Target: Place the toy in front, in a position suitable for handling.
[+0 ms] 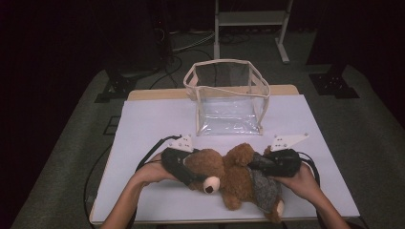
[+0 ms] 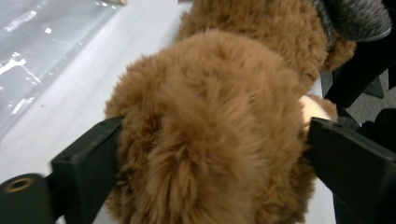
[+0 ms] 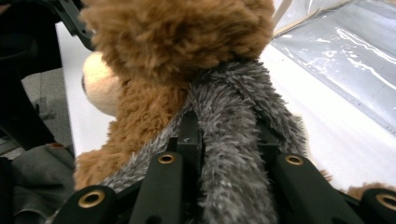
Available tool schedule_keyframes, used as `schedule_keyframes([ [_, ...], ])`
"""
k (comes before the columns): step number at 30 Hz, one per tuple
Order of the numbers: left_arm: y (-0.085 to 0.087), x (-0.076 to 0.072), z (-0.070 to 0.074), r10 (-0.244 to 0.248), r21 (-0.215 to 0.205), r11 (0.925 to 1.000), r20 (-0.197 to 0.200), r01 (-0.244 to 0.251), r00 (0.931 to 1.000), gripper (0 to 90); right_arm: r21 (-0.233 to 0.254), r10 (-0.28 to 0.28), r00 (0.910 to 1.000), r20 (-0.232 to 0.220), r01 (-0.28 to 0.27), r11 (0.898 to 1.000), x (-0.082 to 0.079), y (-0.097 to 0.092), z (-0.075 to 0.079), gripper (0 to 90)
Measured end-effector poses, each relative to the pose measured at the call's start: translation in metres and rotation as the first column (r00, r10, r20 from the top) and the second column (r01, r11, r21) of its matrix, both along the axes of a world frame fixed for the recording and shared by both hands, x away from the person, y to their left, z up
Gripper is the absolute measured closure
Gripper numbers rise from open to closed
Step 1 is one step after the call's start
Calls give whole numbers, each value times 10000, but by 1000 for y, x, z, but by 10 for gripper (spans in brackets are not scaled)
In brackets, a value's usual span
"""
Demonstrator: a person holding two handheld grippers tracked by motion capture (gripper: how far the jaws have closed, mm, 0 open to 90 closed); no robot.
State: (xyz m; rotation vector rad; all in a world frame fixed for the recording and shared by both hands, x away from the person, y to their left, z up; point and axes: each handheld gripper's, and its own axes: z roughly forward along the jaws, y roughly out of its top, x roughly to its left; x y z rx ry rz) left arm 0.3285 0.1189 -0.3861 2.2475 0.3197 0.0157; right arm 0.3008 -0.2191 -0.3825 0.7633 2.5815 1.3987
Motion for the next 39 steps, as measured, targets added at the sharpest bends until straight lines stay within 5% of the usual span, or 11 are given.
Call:
schedule_keyframes([
  [8, -16, 5, -9, -287, 97, 9995, -363, 290, 9989, 0, 99, -59, 10000, 15, 59, 9999, -6, -7, -2, 715],
  [15, -21, 2, -2, -269, 340, 9991, 566, 250, 9980, 253, 84, -226, 9997, -23, 226, 9997, -5, -10, -2, 714],
  [21, -12, 4, 12, 125, 643, 9977, 1666, -235, 9859, 380, 60, -365, 9993, 82, 364, 9993, 8, -6, 7, 713],
  [25, -11, 8, 15, 116, 953, 9950, 1889, -301, 9819, 385, -137, -282, 9995, 153, 284, 9995, 22, 4, 16, 713],
  [32, 1, 3, 19, 460, 683, 9956, 2338, -636, 9712, 384, -418, -170, 9997, 187, 178, 9990, 38, 14, 22, 712],
  [39, 11, -16, 0, 405, 87, 9990, 2556, -441, 9659, 355, -318, -180, 9995, -242, 172, 9993, 26, -5, 12, 712],
])
